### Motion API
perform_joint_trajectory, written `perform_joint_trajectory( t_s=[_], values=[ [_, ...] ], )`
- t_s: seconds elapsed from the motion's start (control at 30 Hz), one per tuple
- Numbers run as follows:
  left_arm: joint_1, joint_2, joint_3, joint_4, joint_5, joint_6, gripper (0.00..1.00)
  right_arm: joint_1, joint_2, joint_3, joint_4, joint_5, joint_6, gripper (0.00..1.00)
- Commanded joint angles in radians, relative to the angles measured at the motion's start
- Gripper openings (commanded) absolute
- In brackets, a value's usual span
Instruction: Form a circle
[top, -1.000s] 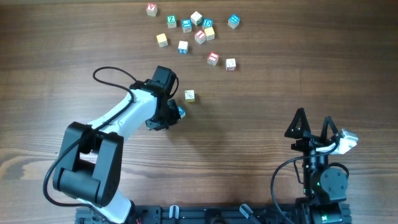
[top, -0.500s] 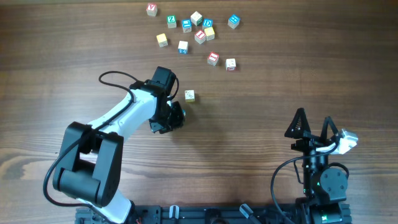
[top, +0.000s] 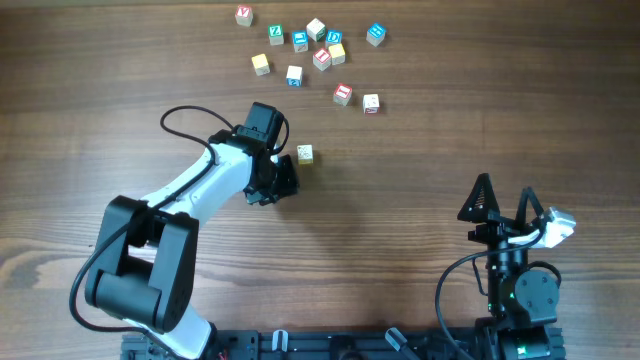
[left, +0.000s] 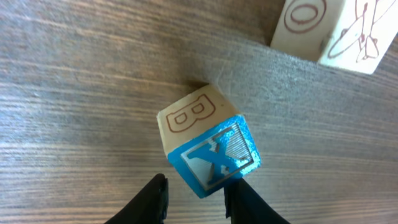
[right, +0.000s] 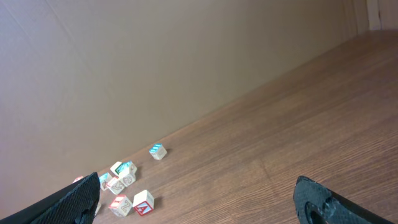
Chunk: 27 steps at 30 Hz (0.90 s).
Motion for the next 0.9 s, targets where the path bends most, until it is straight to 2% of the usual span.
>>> perform_joint_trajectory(
  t_s=[0.0,0.4,0.63,0.73,0.87],
  values=[
    [0.002,-0.016,-0.003,0.024,-0.03,0.022,0.32,-0.004,-0.002,0.0,0.004,0.006,0.004,1.0],
    [0.002,-0.023,0.007,0.049,-0.016,0.03,0.25,-0.004,-0.002,0.0,0.004,0.006,0.004,1.0],
    [0.005,-0.097,0.074,-0.035,-0.024,0.048,0.28,-0.004,-0.002,0.0,0.004,0.006,0.004,1.0],
    [0.005,-0.092,0.073,-0.063,-0.091,0.044,0.19,-0.004,-0.002,0.0,0.004,0.006,0.004,1.0],
    [-0.013,-0.072,0.065,-0.096,-0.101,0.044,0.13,-0.004,-0.002,0.0,0.004,0.006,0.004,1.0]
  ],
)
